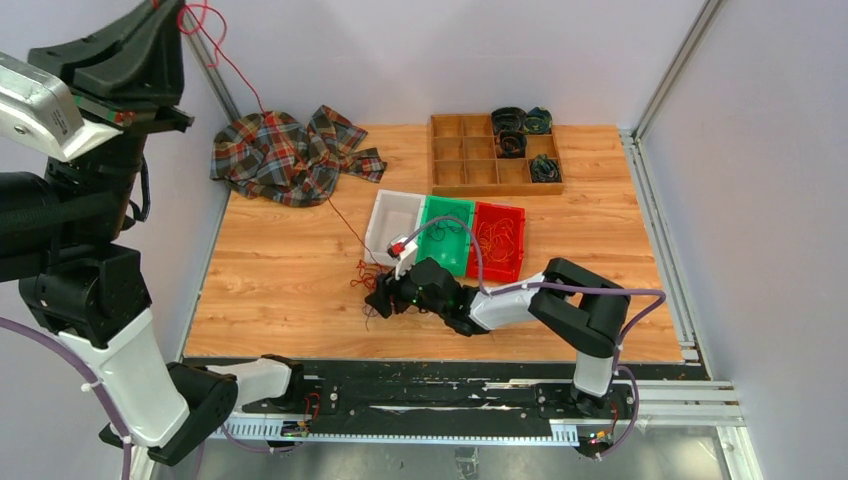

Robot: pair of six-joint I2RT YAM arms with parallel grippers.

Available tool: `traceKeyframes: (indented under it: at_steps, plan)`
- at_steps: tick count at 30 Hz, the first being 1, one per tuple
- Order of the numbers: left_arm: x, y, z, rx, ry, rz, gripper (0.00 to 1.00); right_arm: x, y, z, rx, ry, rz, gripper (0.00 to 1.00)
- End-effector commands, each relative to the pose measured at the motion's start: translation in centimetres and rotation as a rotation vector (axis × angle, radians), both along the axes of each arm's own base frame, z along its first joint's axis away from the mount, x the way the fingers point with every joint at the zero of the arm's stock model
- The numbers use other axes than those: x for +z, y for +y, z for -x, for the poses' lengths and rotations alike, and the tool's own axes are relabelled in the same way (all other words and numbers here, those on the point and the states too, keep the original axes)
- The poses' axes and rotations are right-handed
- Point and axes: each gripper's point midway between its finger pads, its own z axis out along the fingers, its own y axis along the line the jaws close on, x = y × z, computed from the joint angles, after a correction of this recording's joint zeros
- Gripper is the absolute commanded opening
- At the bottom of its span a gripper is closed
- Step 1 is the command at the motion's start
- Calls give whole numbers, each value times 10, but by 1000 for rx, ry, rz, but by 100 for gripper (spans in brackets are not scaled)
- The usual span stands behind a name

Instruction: Untangle the cables

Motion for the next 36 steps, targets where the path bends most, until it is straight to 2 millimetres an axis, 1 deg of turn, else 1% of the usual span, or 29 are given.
traceKeyframes:
  at_steps: [1,4,6,7,9,11,12,14,15,16,17,19,20,21,22,23,25,27,28,30,31,33,36]
  plan:
    - [50,35,26,140,-225,128,0,-14,-4,7,-21,10,-1,58]
    - [66,55,33,228,-309,201,1,-25,-11,11,-33,19,21,60]
    - [78,67,43,278,-375,242,1,-32,-16,13,-45,24,33,61]
    - [83,70,45,296,-398,257,1,-33,-17,13,-50,25,32,61]
    - [93,78,54,317,-442,298,1,-35,-19,14,-53,24,37,63]
    - [100,81,64,323,-491,311,1,-34,-20,15,-57,20,40,64]
    - [101,81,66,322,-504,306,1,-34,-21,16,-57,18,41,65]
    - [100,77,65,309,-503,288,1,-33,-24,18,-59,13,44,67]
    - [96,73,63,292,-489,279,1,-33,-27,18,-66,9,46,68]
    - [90,67,61,268,-469,254,0,-30,-29,17,-73,3,41,69]
    - [79,60,52,246,-433,221,1,-26,-32,17,-79,-4,39,69]
    - [47,42,30,191,-330,146,0,-12,-34,16,-82,-26,22,70]
    - [27,33,17,169,-264,102,1,-7,-36,16,-82,-33,18,70]
    - [-2,23,-5,160,-172,52,1,-2,-38,16,-83,-39,15,70]
    - [-24,19,-17,160,-106,21,1,4,-40,16,-83,-45,12,70]
    - [-49,17,-31,174,-42,-13,0,8,-42,16,-85,-53,13,70]
    - [-91,19,-46,224,42,-75,1,14,-47,15,-95,-66,16,70]
    - [-127,22,-57,276,93,-142,1,18,-50,13,-101,-76,20,70]
    - [-141,24,-60,301,109,-166,1,21,-52,12,-102,-81,20,69]
    - [-158,31,-62,342,137,-180,1,27,-53,10,-103,-94,22,67]
    - [-164,32,-63,349,149,-186,1,30,-52,9,-103,-99,25,66]
    - [-166,31,-64,339,159,-183,1,35,-50,7,-99,-110,36,65]
    - [-159,22,-64,284,165,-179,1,39,-44,-1,-101,-135,57,64]
